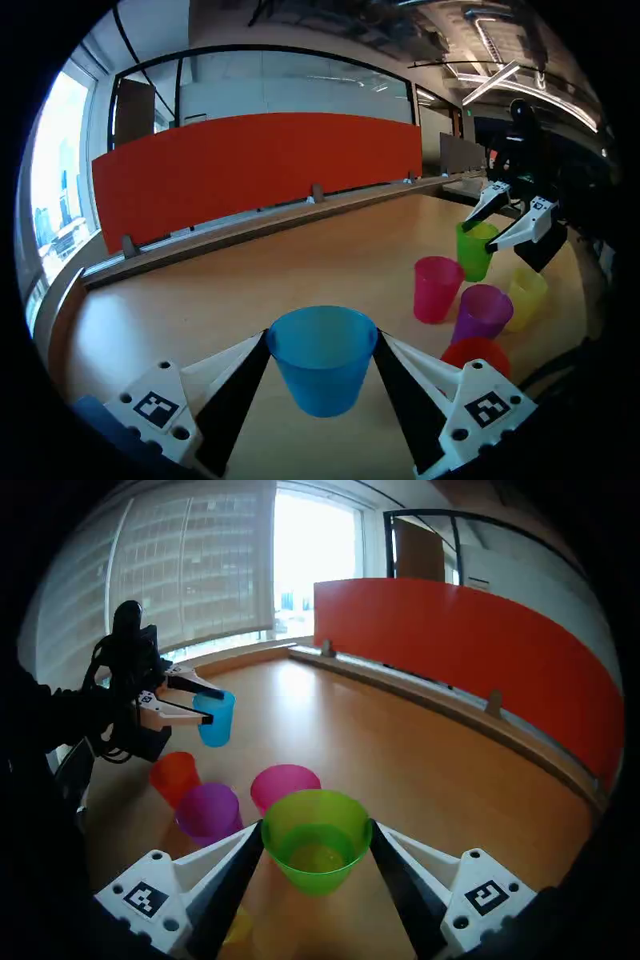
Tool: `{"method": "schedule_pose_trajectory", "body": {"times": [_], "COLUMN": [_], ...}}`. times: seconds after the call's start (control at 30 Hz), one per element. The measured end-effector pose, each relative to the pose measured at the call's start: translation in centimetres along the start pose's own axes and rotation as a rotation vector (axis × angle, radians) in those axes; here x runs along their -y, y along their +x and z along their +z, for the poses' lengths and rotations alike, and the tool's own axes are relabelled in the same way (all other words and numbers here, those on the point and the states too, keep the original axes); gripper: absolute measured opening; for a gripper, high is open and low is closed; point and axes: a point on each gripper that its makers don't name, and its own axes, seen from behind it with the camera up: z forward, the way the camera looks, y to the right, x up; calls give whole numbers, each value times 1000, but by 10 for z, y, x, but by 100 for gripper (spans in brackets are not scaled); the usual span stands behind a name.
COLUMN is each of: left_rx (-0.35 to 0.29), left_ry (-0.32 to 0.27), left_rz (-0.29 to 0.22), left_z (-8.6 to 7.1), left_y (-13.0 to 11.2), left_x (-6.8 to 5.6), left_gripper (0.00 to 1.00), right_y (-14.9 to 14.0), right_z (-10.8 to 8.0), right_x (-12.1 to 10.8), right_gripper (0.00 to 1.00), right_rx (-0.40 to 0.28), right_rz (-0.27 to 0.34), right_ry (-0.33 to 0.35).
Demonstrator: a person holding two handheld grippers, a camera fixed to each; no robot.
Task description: Pour water
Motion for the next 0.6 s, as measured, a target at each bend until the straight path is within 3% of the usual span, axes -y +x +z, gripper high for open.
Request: {"method": "schedule_pose_trajectory", "body": {"times": [0.6], "left_rx": [67], "left_ry": [-14], "left_rz": [38], "left_z": [12], "left_y": [-25], "left_x": [-7], "left_gripper": [89], "right_y": [-31], "right_z": [12], "right_x": [-7], "right_gripper": [94], "right_rx": [72], "right_rz": [-8], "right_ry": [-3]}}
